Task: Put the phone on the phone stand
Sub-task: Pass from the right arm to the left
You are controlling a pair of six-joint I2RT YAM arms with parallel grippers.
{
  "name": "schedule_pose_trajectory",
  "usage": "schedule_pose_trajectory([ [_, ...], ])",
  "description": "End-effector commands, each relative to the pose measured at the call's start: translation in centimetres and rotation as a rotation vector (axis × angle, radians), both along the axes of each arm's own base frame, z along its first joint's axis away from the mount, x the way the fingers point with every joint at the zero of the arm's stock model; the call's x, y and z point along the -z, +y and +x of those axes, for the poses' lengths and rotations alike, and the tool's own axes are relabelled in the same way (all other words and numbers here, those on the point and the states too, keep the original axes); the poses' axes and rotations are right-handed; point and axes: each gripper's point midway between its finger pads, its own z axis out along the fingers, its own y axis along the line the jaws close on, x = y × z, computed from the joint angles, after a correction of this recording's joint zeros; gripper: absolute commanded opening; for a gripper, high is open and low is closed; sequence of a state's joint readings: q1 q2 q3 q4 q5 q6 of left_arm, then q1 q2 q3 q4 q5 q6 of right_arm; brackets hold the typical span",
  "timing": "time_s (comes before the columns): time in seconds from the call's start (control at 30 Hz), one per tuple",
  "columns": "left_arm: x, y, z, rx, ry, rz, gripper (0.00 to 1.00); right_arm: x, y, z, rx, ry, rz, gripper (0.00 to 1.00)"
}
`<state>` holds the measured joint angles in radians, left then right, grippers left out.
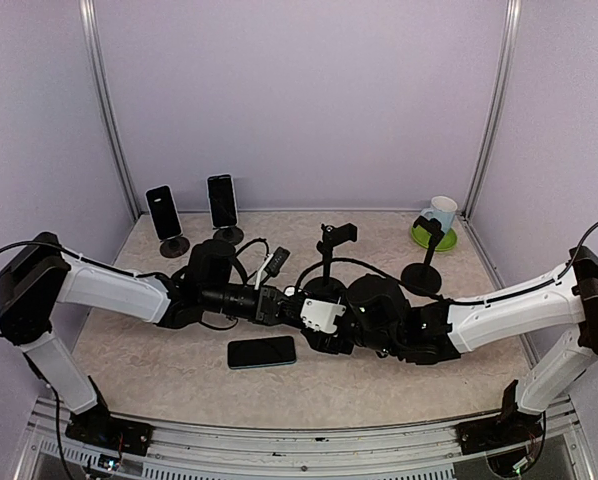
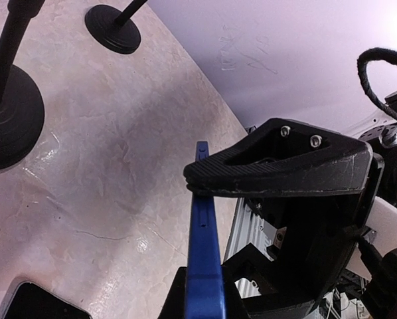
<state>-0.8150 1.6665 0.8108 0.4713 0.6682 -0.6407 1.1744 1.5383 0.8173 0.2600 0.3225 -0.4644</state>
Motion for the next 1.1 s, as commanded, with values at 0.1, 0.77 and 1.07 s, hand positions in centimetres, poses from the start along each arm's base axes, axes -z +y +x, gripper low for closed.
schedule_pose_trajectory([
  [0.1,-1.1,-0.9,-0.2,0.028,-0.037,-0.041,0.0,-2.9,0.7,-0.4,-0.007,-0.063,0.087,0.4],
  [0.77,-8.7,2.7,-0.4,-0.09,-0.317,-0.22,0.0,-10.1,0.0,-2.7,-0.121,0.144,0.396,1.0],
  [1.07,-14.5,5.7,-1.3,-0.195,-0.504,-0.41,0.0,-17.6,-3.8,-4.5,-0.29,0.327,0.753,1.0],
])
